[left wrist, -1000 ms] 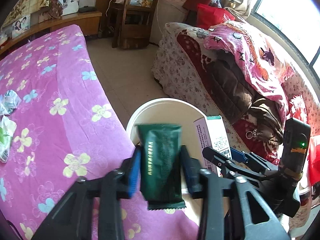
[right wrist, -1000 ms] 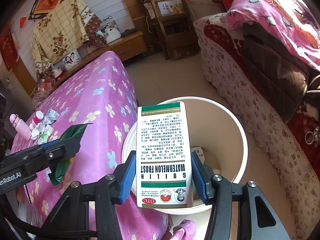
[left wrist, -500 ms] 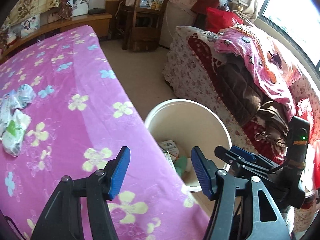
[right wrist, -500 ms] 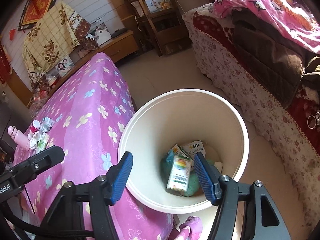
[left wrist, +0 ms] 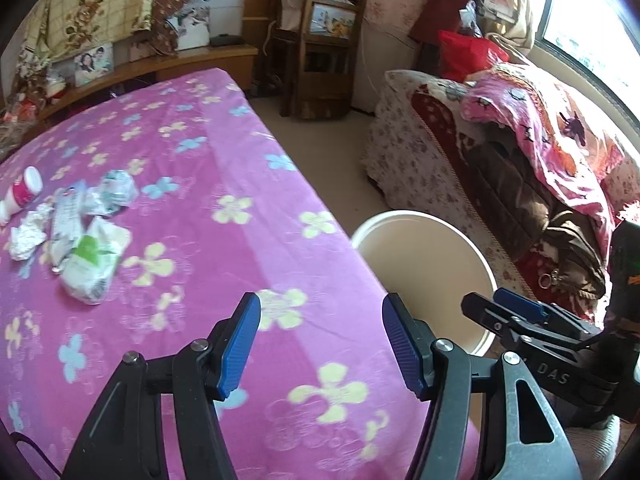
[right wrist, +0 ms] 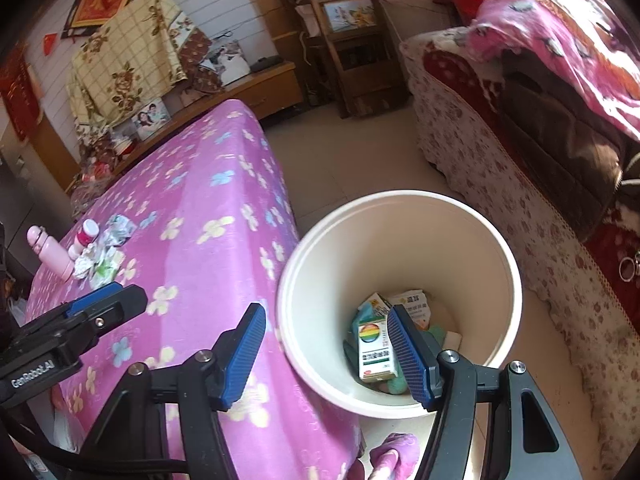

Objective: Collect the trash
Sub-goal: 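Move both open tools back over the table trash, then grasp the white crumpled tissue with the left tool while the right tool grasps the clear plastic wrapper, then carry the tissue and wrapper over the white bucket and open both tools, then move both open tools back toward the table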

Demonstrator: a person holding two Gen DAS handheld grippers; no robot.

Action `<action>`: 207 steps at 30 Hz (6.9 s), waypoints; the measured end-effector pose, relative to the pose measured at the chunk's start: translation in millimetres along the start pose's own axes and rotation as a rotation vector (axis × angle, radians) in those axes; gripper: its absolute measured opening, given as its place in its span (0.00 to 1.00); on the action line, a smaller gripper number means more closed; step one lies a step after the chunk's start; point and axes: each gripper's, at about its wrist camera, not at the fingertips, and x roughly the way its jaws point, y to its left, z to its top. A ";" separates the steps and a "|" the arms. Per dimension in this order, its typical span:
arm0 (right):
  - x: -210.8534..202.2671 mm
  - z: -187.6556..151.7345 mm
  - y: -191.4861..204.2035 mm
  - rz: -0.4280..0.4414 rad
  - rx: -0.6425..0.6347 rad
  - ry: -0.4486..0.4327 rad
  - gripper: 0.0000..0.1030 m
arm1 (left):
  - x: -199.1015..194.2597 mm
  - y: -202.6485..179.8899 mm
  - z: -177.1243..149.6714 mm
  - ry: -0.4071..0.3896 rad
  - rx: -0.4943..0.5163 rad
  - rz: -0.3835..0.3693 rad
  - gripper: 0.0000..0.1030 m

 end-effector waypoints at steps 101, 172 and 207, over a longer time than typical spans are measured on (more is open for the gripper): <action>-17.0 -5.3 123.8 0.274 -0.224 -0.026 0.26 | -66.2 83.3 -21.5 -0.069 -0.059 0.117 0.18; 3.1 0.0 -63.3 -0.083 0.113 -0.037 0.66 | 32.5 -58.9 5.5 0.048 0.080 -0.116 0.57; -9.6 -3.1 38.6 -0.020 -0.077 -0.039 0.66 | -12.7 29.2 -6.7 -0.023 -0.032 0.033 0.57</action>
